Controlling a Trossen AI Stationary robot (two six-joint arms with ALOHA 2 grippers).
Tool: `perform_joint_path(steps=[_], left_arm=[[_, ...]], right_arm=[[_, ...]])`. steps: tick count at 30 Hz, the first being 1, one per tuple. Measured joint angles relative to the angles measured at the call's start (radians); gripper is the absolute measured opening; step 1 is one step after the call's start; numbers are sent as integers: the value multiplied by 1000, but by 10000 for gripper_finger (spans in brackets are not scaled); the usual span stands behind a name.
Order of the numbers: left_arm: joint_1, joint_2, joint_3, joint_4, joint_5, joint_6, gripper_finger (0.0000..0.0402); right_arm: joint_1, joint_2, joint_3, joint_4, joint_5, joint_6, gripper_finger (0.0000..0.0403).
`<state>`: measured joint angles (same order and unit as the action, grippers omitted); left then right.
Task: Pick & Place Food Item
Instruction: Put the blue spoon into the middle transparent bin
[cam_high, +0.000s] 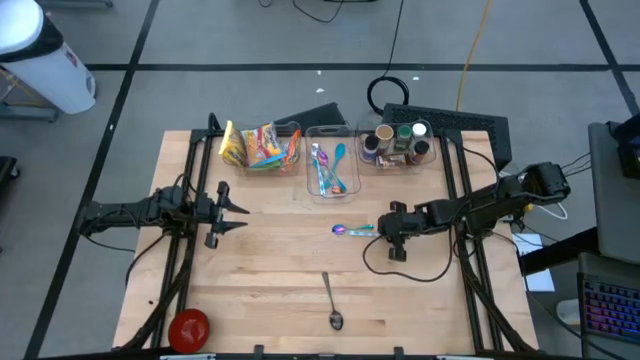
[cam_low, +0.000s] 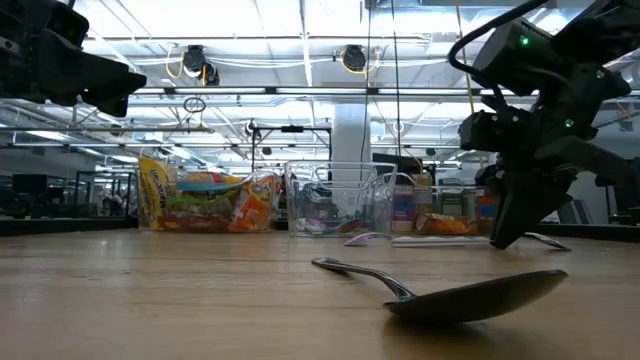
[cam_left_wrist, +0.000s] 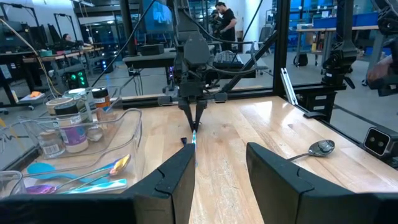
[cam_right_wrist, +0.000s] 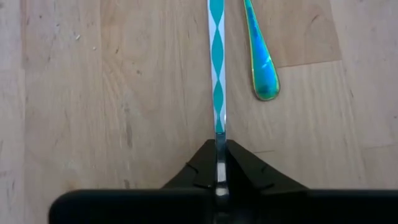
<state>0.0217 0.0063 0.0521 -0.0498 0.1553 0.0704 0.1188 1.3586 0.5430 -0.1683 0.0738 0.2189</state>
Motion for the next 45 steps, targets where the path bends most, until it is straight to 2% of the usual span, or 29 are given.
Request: perform_joint_path(steps=[16,21,25,29,35,45], left_arm=[[0,0,0,0,0,0,152],[0,0,0,0,0,0,152],[0,0,0,0,0,0,152],[0,0,0,0,0,0,152],[0,0,0,0,0,0,152],[0,0,0,0,0,0,152]], right_arm=[[33,-77,33,46,-26,-23,4],[47,-81,35,163,-27,-49,4],[45,-81,36,259,-36,-6,3],[39,-81,35,344,-104,-3,3],[39,-81,36,469,-134,-26,3],[40,-37,36,716,-249,-81,3]])
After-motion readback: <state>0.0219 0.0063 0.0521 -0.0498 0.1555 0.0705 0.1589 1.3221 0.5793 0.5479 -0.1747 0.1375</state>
